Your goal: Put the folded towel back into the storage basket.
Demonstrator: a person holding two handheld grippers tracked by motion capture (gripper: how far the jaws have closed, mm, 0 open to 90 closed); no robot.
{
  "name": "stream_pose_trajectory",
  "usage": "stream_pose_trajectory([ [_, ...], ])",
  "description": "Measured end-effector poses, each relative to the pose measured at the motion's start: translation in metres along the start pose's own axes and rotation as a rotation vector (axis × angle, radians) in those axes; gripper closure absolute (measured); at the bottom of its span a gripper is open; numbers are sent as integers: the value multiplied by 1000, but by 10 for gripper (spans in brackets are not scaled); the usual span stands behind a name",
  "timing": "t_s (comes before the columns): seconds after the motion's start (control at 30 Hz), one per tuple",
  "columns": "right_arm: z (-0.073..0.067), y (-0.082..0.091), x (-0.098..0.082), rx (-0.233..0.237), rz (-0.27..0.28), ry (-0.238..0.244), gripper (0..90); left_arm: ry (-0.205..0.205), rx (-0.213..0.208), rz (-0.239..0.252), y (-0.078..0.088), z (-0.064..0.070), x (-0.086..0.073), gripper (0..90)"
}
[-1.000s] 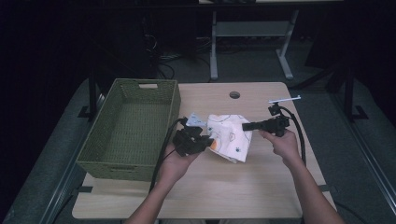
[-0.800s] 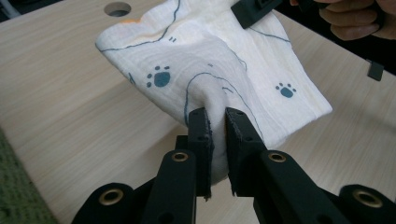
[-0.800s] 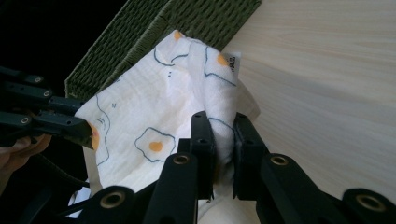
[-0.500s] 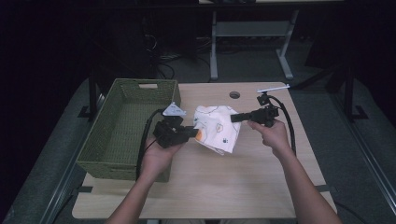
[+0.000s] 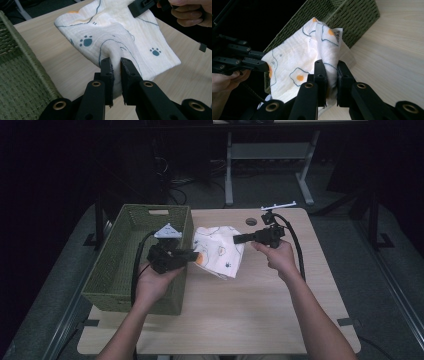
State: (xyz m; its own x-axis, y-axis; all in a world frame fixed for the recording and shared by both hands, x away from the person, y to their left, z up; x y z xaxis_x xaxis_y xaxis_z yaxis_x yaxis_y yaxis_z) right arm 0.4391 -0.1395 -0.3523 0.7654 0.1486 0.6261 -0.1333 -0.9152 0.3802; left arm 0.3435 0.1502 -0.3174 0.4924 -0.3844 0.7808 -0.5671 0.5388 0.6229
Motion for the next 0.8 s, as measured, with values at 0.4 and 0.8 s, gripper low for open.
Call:
stream_pose_trajectory([
  [0.4, -15, -26, 19, 26, -12, 23, 810, 39, 2, 18, 17, -22, -5, 815],
  [0.8, -27, -48, 33, 42, -17, 37, 810, 61, 15, 26, 33, -45, -13, 815],
])
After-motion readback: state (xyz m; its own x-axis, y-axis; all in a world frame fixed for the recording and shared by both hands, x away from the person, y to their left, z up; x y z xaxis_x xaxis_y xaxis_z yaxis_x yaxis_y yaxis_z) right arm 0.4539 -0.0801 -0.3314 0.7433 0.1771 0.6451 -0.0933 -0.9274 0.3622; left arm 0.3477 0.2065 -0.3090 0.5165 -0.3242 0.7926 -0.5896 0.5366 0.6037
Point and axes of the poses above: each handheld gripper's, and its own axes: y roughly backward along the jaws, x roughly out of its top, z roughly to its right, the point moved 2 cm from there along -y, roughly forward along the jaws, and after that the axes turned 6 degrees about x, right-handed, at the moved point
